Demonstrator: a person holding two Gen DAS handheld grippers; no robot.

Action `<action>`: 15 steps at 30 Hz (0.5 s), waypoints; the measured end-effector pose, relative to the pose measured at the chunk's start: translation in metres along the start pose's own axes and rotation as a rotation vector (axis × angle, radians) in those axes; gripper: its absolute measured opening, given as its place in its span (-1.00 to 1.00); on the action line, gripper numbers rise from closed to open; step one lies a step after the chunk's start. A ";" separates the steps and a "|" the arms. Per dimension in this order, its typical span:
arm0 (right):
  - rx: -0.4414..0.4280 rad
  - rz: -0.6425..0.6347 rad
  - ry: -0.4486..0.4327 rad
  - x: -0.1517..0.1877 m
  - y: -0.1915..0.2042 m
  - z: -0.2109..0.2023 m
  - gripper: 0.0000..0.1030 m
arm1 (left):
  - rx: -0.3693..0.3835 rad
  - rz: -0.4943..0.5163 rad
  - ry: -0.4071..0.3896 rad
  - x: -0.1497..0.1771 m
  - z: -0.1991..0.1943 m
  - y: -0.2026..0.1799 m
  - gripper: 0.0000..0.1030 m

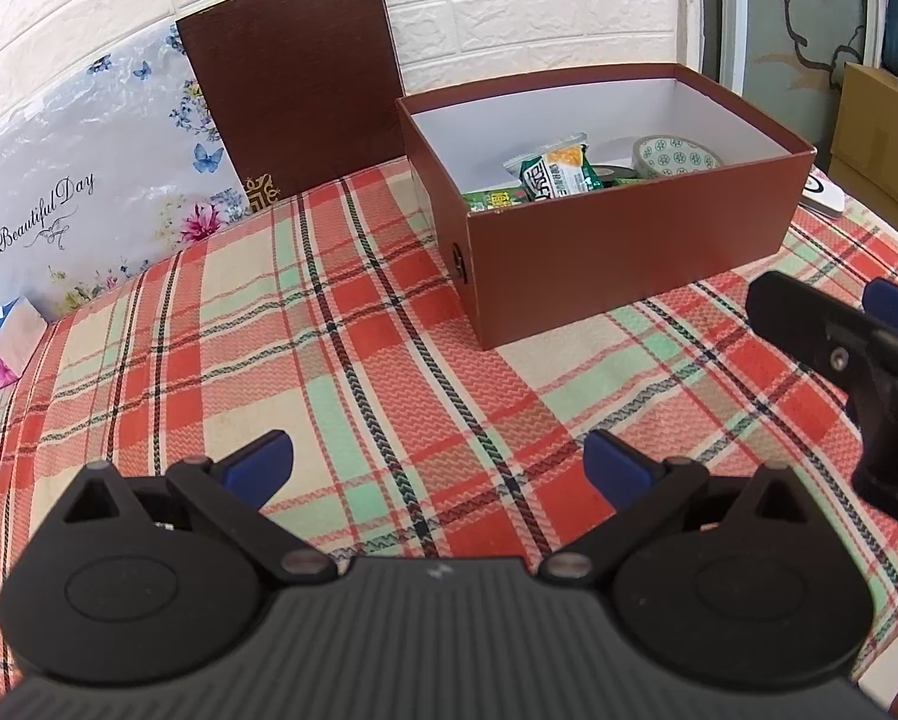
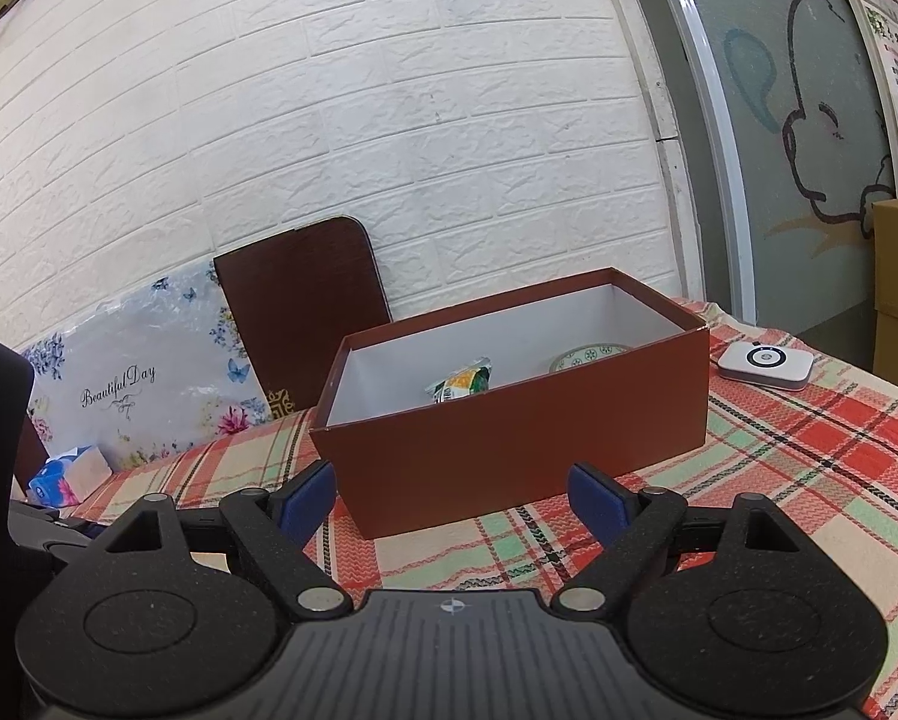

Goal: Organize objects

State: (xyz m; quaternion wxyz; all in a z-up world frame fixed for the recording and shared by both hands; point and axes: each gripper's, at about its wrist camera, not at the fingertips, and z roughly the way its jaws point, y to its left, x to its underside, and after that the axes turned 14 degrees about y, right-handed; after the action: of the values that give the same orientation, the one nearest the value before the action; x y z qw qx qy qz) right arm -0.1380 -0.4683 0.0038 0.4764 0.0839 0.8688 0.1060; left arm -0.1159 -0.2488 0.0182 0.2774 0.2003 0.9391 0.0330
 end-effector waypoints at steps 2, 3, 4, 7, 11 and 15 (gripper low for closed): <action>0.002 -0.010 -0.001 0.000 0.001 0.000 0.65 | 0.001 -0.001 0.000 0.000 0.000 0.000 1.00; 0.001 -0.013 -0.001 0.000 0.001 0.000 0.65 | 0.001 -0.001 0.000 0.000 0.000 0.000 1.00; 0.001 -0.015 -0.002 0.000 0.002 0.000 0.65 | 0.002 -0.003 -0.001 0.000 0.000 0.000 1.00; 0.001 -0.017 -0.003 -0.001 0.001 0.000 0.66 | 0.002 -0.008 -0.002 0.000 -0.001 0.001 1.00; 0.000 -0.017 -0.001 -0.001 0.001 0.000 0.66 | 0.004 -0.013 -0.002 0.000 -0.001 0.001 1.00; -0.002 -0.025 -0.001 -0.002 0.001 0.000 0.66 | 0.005 -0.015 -0.004 -0.001 -0.001 0.001 1.00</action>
State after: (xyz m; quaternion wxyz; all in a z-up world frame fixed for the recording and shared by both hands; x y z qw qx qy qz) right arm -0.1369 -0.4674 0.0054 0.4780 0.0726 0.8695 0.1007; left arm -0.1159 -0.2479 0.0199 0.2788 0.1941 0.9401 0.0284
